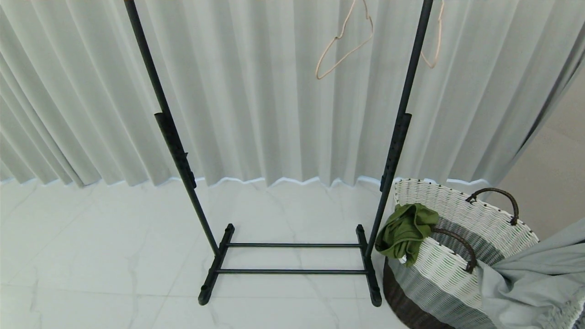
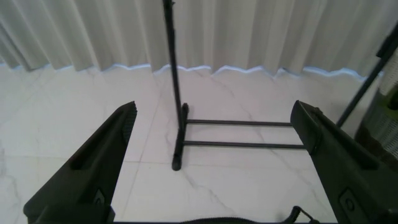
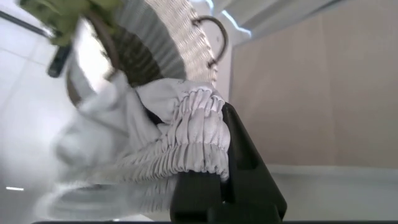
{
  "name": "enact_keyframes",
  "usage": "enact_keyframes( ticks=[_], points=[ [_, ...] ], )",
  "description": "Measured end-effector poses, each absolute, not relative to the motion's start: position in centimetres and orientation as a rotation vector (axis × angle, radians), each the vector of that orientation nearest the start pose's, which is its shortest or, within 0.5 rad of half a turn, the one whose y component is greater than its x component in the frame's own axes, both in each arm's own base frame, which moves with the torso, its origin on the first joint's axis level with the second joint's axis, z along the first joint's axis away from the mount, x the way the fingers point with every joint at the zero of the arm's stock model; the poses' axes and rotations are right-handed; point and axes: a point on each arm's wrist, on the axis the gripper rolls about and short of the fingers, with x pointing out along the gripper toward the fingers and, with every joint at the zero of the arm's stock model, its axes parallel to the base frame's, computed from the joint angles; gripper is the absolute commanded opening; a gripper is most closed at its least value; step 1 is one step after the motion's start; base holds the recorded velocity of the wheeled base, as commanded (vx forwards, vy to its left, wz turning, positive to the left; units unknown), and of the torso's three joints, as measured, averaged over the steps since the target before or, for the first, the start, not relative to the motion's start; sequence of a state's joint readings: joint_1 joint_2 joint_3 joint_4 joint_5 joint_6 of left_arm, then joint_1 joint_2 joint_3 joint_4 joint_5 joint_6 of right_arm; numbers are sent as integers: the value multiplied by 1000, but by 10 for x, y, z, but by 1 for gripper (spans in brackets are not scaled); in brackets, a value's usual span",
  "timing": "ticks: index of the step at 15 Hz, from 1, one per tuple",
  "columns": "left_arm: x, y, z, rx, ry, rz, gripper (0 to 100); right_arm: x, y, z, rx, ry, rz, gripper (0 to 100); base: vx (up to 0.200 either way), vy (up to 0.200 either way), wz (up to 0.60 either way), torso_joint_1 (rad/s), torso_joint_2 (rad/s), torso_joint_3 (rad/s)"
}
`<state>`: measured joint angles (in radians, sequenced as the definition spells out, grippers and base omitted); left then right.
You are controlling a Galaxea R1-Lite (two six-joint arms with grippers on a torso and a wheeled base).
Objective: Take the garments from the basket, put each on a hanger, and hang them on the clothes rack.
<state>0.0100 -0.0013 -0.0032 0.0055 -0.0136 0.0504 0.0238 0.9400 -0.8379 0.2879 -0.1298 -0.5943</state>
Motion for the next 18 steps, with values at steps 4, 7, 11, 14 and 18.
enact_keyframes(
  ticks=[4, 7, 11, 14, 18],
  points=[
    [-23, -1, 76, 48, 1, -4, 100, 100, 0, 260, -617, 410, 23, 0, 0, 200, 0, 2, 2, 1],
    [-23, -1, 76, 43, 1, -5, 100, 101, 0, 260, -616, 413, 27, 0, 0, 133, 0, 2, 2, 2],
    [-23, 0, 76, 25, 0, -3, 100, 102, 1, 259, -612, 413, 52, 0, 0, 0, 0, 0, 0, 0],
    [-23, 0, 76, 22, 1, -2, 100, 102, 3, 258, -594, 401, 120, 0, 0, 0, 0, 0, 0, 0],
    [-23, -1, 76, 56, 2, -6, 100, 107, 12, 266, -530, 351, 295, 0, 0, 0, 0, 0, 0, 0]
  ],
)
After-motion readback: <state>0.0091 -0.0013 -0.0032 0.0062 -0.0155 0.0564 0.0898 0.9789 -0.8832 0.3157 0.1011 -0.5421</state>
